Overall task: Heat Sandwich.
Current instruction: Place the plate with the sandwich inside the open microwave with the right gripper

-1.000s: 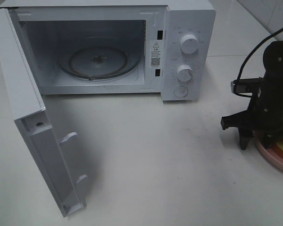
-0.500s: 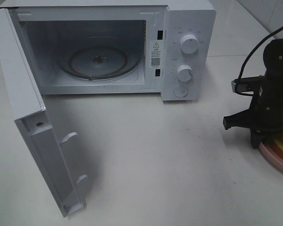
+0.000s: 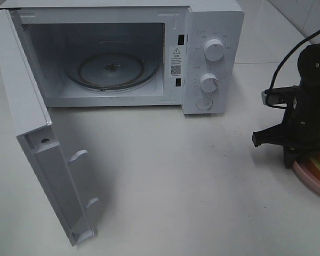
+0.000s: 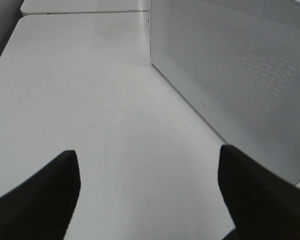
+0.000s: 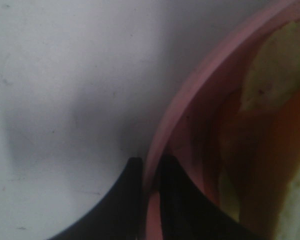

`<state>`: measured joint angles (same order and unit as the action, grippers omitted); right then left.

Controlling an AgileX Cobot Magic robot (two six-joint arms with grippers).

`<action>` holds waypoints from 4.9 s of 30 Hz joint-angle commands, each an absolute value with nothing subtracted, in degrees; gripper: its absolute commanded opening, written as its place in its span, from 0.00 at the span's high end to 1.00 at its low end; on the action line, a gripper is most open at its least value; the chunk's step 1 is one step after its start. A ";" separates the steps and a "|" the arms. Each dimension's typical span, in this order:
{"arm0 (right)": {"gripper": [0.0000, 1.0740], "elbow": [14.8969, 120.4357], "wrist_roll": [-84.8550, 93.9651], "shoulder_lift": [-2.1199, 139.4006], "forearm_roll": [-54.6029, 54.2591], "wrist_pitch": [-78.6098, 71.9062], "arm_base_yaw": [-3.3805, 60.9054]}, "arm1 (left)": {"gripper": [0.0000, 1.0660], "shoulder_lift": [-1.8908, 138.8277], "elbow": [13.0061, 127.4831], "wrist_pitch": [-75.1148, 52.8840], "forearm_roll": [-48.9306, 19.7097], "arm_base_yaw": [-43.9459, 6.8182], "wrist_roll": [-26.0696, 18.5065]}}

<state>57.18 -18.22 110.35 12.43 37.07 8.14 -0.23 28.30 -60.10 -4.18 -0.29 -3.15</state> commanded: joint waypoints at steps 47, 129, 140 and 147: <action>1.00 56.49 -17.88 95.17 20.17 51.68 8.08 | 0.34 -1.49 28.19 -59.42 -4.35 -0.46 -3.15; 1.00 39.19 70.70 74.89 17.76 32.31 42.86 | 0.34 -1.49 28.19 -59.42 -4.35 -0.46 -3.15; 1.00 39.25 77.52 74.89 13.52 31.80 42.86 | 0.34 -1.49 28.19 -59.42 -4.35 -0.46 -3.15; 1.00 39.30 77.58 76.03 13.64 31.57 42.86 | 0.34 -1.49 28.19 -59.42 -4.35 -0.46 -3.15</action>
